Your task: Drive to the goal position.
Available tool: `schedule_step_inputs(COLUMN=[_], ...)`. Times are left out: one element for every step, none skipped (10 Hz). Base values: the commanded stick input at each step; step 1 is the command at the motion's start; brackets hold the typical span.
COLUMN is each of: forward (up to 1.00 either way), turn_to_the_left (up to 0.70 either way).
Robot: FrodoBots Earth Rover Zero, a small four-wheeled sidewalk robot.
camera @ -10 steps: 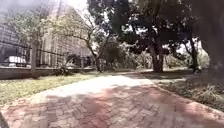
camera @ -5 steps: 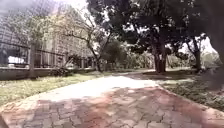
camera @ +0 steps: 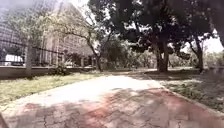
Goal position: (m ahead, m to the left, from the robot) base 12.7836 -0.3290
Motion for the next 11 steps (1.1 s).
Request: schedule_step_inputs(forward=[0.7,0.7,0.7,0.7,0.7,0.7,0.7,0.7,0.7,0.7,0.7], turn_to_the_left=[-0.07,0.0,0.0,-0.06,-0.15,-0.34,-0.33,-0.21,-0.05,0.0,0.0])
